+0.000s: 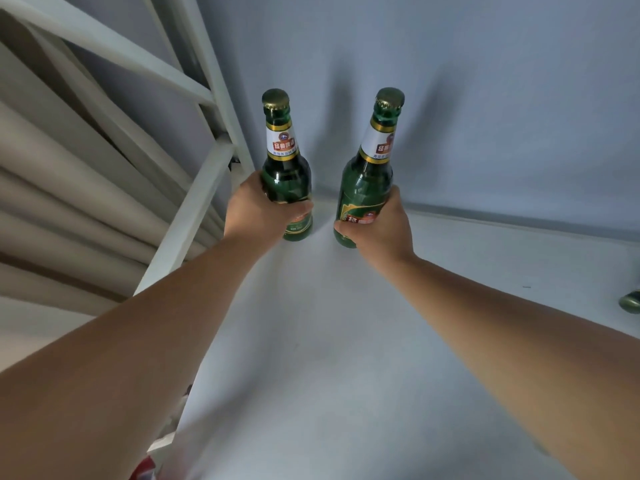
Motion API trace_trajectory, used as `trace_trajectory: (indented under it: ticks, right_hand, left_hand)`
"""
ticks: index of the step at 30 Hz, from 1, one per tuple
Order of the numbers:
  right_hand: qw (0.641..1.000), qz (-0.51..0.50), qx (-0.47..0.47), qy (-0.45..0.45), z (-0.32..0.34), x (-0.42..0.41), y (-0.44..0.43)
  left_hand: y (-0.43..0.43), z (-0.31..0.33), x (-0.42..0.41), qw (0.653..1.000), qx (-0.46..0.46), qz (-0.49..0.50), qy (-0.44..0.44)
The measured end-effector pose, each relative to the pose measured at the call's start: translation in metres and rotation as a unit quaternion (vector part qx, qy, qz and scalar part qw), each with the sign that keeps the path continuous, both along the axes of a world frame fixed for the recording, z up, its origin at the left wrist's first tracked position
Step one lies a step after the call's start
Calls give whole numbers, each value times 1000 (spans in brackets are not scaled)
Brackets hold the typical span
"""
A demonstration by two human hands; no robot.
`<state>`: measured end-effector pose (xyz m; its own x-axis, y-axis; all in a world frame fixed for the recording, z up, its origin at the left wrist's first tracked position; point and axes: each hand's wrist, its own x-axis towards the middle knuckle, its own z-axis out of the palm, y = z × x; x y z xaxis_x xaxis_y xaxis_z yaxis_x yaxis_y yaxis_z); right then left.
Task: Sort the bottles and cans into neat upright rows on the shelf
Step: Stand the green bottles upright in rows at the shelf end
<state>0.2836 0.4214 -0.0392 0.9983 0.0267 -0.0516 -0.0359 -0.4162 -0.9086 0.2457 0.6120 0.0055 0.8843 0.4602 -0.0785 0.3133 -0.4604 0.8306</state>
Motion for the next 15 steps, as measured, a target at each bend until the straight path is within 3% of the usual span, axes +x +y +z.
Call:
trace_trajectory:
  ticks: [15]
  right_hand:
    - [999, 5, -41, -15, -22, 17, 11]
  left_hand:
    - [28, -16, 30, 996, -26, -78, 30]
